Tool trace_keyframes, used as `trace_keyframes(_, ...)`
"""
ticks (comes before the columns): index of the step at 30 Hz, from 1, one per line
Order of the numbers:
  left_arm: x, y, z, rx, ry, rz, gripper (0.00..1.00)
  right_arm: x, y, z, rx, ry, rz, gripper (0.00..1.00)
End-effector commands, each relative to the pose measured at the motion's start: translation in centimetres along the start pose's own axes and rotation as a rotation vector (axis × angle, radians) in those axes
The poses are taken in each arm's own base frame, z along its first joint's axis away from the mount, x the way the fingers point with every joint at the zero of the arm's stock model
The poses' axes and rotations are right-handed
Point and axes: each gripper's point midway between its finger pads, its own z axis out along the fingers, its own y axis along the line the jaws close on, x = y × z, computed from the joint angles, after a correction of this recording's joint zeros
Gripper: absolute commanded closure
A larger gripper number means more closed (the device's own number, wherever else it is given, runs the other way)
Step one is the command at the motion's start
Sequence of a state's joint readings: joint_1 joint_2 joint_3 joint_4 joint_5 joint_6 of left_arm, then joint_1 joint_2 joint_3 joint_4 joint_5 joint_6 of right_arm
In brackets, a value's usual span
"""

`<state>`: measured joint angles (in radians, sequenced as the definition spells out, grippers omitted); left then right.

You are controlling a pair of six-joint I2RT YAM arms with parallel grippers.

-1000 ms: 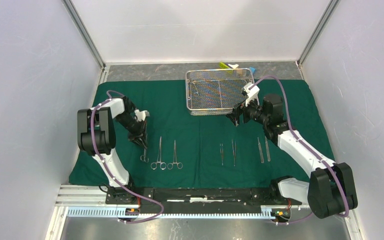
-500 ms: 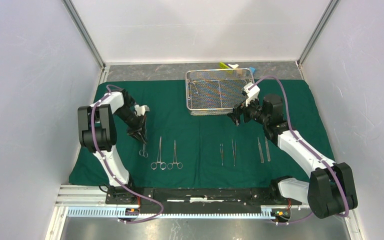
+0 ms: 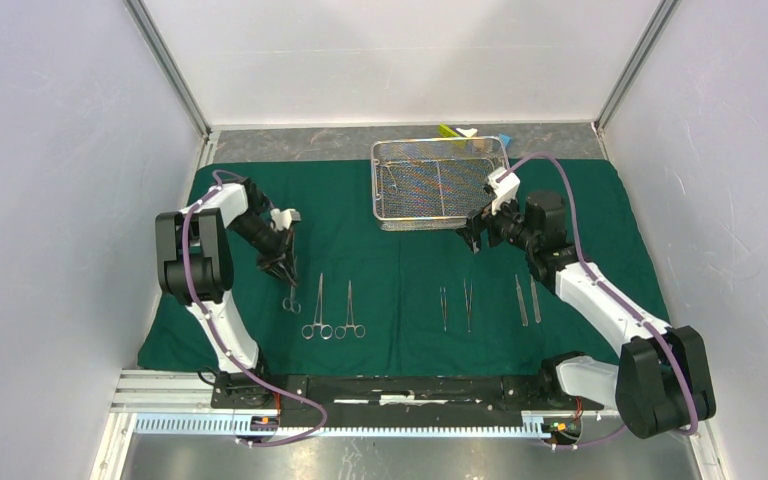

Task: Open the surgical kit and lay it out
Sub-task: Place the medical item in the surgical kit.

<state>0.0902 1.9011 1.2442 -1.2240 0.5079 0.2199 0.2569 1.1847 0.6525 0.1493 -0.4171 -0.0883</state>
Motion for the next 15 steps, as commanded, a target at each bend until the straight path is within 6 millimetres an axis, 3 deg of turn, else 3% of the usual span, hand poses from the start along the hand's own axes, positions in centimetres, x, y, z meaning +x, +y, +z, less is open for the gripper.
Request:
trace_keyframes(1,-0.6,-2.1,-1.0,0.084,-0.070,-0.004,0.98,-1.2,-0.4,-0.4,0.023,-0.044,-0.036,0.14)
trace_keyframes(7,-1.3,-3.9,-1.7,0.149,-0.141,0.014,0.98,-1.4,-0.6,-0.6,0.029,-0.053,-0.038,0.13)
trace_keyframes(15,-0.5,-3.4,-1.6,0.114,-0.140,0.017,0.98,-1.3,-0.6,-0.6,0.029,-0.056,-0.033,0.12)
